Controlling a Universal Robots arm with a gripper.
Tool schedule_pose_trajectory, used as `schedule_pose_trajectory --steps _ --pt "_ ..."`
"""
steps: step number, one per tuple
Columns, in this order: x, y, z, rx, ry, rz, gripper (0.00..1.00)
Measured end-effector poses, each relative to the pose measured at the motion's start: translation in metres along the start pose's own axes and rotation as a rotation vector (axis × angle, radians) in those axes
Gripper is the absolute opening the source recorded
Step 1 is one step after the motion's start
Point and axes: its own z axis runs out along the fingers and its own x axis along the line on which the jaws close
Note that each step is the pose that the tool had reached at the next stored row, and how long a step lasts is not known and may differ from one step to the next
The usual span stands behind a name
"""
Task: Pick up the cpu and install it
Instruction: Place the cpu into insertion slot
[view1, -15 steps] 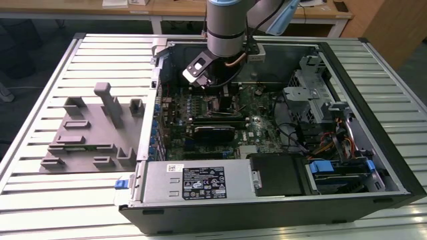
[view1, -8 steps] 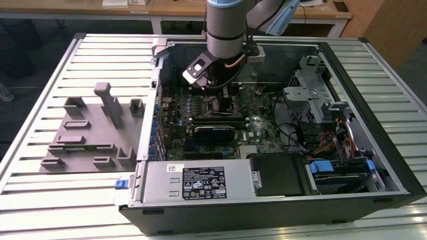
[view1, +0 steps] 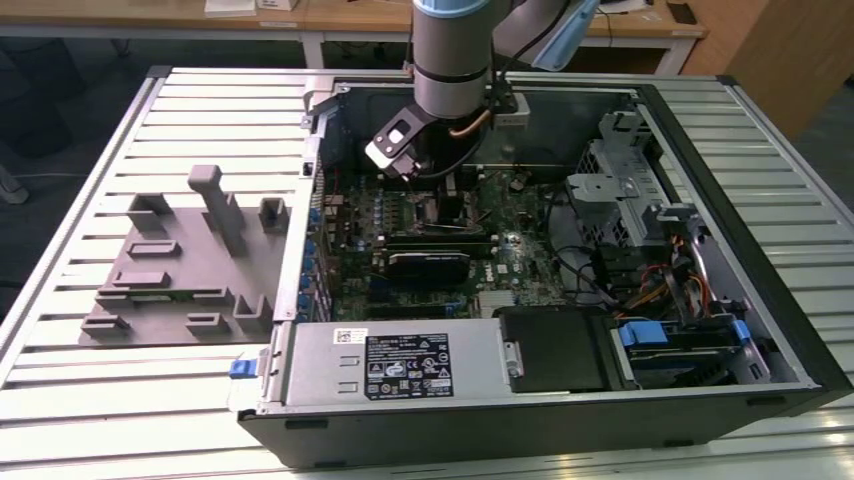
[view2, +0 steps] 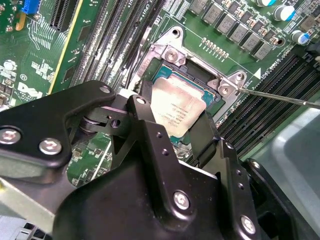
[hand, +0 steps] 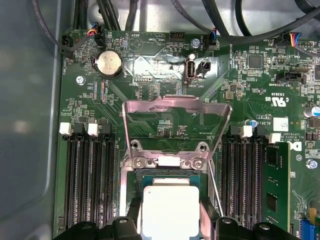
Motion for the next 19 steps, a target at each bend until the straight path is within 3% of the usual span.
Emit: schedule_pose_trajectory --steps 19 --pt "0.0009 0.0003 0.0005 -0.0001 0.0002 0.0 0.54"
